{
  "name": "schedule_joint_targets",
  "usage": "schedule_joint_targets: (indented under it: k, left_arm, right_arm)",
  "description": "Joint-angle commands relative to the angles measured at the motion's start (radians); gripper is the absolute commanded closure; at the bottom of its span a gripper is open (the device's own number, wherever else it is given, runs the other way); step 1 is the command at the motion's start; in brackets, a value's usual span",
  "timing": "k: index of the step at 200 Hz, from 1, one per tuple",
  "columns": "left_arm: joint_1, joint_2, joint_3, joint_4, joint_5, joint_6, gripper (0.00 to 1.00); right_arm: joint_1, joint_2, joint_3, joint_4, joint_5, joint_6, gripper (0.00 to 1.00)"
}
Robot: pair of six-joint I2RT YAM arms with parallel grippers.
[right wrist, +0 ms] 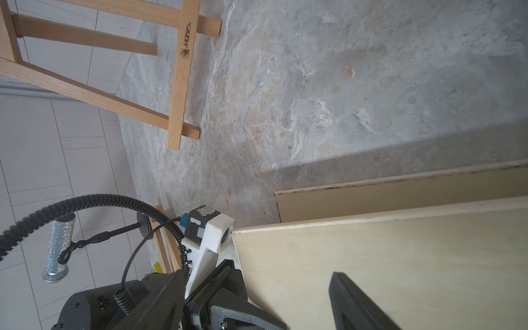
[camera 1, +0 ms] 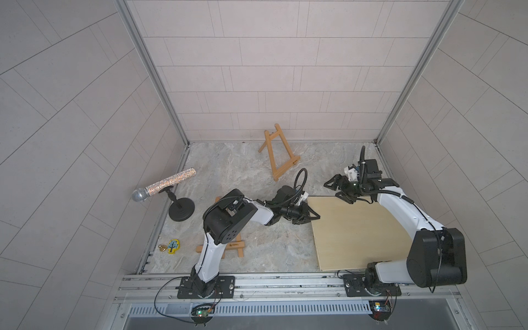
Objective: Disassemble the easel
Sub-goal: Place the drawing board on the drawing board.
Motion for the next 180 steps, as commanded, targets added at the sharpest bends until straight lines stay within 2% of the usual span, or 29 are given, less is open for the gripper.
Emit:
schedule_joint_targets:
  k: [1,35,63,104,180]
  left_arm:
    - [-0.003,0.029,0.027,-0.198,-0.195,0.16,0.98]
    - [0.002,0.028,0.045,-0.267,-0.216,0.185,0.85]
    - [0.006,0.023,0.044,-0.288,-0.222,0.194,0.79]
    - [0.006,0.011,0.039,-0.316,-0.242,0.205,0.55]
    - [0.006,-0.009,0.105,-0.466,-0.273,0.275,0.33]
  right_arm:
    - [0.004,-0.018,-0.001,0.002,-0.01,-0.011,0.16]
    - [0.003,-0.019,0.003,0.002,-0.016,-0.013,0.16]
    - [0.002,-0.019,0.004,0.002,-0.022,-0.013,0.16]
    - [0.003,-0.023,0.007,0.002,-0.028,-0.014,0.16]
    - [0.003,-0.029,-0.002,-0.008,-0.024,-0.029,0.16]
